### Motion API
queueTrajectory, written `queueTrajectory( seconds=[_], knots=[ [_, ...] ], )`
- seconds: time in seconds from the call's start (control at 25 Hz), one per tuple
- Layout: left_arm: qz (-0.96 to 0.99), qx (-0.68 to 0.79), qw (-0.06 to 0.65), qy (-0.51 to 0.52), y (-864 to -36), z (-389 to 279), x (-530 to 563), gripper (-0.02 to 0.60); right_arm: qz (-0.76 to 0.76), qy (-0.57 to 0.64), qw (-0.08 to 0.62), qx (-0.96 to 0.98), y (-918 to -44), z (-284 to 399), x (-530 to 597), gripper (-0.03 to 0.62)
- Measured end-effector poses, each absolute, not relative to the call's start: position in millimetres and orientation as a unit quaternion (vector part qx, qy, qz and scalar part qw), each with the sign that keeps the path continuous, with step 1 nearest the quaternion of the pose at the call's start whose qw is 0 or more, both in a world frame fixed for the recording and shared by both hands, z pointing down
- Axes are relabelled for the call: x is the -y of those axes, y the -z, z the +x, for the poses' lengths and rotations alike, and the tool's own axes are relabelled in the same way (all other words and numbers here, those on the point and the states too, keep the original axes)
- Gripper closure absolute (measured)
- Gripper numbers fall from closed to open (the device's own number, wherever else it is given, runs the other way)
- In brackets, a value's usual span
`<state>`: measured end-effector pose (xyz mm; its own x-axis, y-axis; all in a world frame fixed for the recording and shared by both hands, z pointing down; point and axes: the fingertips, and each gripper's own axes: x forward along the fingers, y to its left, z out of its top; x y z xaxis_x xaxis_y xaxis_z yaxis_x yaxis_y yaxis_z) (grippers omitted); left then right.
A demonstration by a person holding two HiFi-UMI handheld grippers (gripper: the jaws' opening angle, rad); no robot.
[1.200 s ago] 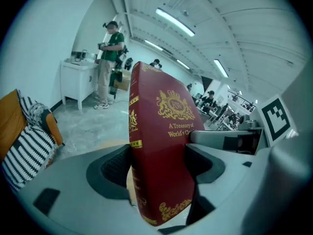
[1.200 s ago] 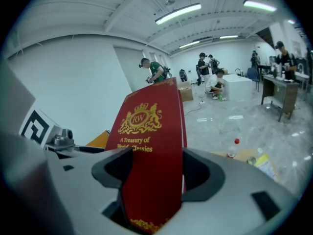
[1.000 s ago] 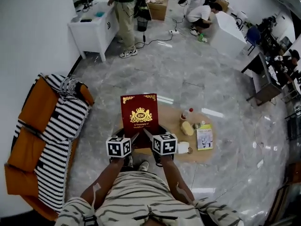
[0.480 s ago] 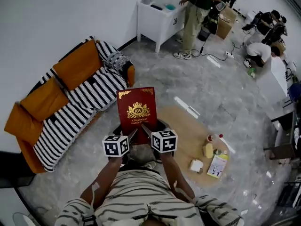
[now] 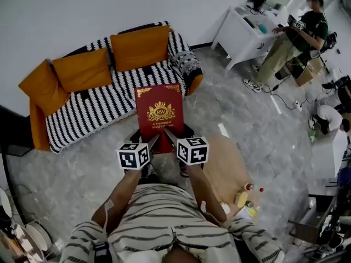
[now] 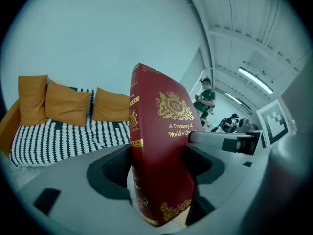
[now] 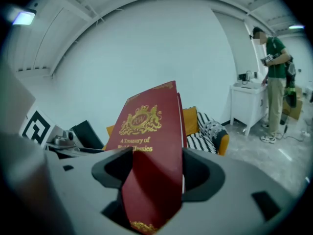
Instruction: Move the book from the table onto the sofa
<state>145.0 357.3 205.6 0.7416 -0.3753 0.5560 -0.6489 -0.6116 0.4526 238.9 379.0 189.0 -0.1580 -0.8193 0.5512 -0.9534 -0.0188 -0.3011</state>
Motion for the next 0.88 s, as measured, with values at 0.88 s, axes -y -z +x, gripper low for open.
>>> queueTrajectory(
  seconds=[0.88],
  knots=[
    [0.804,0.450,0.357,-0.152,-210.1,-22.2,-212.2,0.235,0.498,-0.295,0.169,0.798,-194.5,74.1,-197.5,0.272]
  ],
)
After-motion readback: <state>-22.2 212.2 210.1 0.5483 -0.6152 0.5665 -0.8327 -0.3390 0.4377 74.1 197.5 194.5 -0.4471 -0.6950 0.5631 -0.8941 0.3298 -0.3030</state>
